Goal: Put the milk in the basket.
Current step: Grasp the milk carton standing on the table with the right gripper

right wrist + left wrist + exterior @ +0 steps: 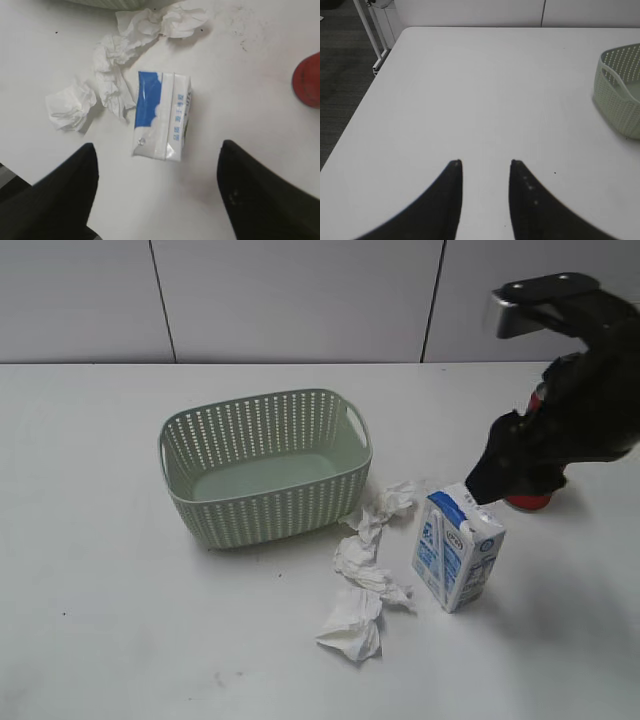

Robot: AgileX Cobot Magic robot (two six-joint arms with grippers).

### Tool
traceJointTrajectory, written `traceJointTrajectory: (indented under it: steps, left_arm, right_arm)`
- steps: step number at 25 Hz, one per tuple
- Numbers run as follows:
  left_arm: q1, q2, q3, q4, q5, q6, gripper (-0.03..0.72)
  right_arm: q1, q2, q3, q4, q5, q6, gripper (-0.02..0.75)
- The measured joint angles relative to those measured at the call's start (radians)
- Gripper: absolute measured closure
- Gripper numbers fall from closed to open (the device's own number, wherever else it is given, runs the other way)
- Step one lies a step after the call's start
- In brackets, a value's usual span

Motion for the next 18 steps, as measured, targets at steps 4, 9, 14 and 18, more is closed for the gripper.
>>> traceJointTrajectory:
  steps: [4,9,14,18]
  left_arm:
    - [0.0,0.0,0.0,0.0,0.0,0.0,0.447]
    - [0.0,0.0,0.0,0.0,0.0,0.0,0.447]
    - [0.0,0.0,0.0,0.0,0.0,0.0,0.447]
    - [0.0,0.0,0.0,0.0,0.0,0.0,0.447]
  right_arm:
    - [0.034,0.115,-0.023,-0.015,-0.028,0.014,0.164]
    - [0.035,0.245,-0.023,-0.024,-0.052,0.017,0.164]
    - [0.035,0.317,-0.023,-0.024,-0.087,0.017,0.164]
    - [0.035,0.33,-0.024,-0.024,-0.114,0.017,0.164]
